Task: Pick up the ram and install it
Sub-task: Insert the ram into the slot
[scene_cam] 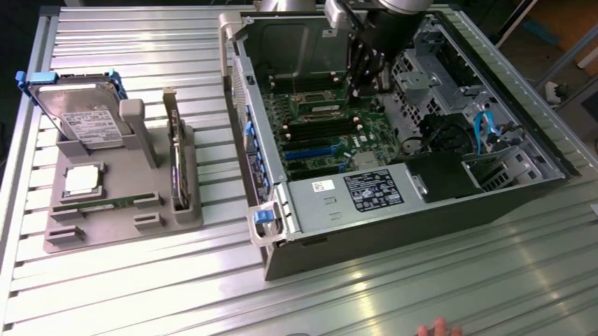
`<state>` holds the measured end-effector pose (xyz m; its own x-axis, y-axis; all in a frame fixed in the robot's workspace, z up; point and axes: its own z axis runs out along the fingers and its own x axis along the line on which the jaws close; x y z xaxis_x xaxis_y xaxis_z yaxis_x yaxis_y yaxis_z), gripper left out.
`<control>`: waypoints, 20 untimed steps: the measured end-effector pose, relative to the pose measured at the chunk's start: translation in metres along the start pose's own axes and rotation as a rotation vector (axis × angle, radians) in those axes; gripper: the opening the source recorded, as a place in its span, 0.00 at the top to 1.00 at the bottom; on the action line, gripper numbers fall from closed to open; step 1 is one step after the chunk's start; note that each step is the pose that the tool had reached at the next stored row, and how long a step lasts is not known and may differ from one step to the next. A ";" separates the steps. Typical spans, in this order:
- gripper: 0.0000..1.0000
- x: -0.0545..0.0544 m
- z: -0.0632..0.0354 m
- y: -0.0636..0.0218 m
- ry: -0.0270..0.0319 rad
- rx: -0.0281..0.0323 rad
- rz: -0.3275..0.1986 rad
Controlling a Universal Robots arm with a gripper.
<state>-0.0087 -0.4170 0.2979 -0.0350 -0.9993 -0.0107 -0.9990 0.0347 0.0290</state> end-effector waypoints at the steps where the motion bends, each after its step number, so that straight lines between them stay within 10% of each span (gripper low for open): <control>1: 0.88 0.000 0.0029 -0.0001 -0.0002 0.0007 0.000; 20: 0.88 0.000 0.0352 -0.0010 0.0000 0.0053 0.000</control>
<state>-0.0087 -0.4170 0.2627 -0.0349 -0.9993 -0.0107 -0.9991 0.0347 0.0237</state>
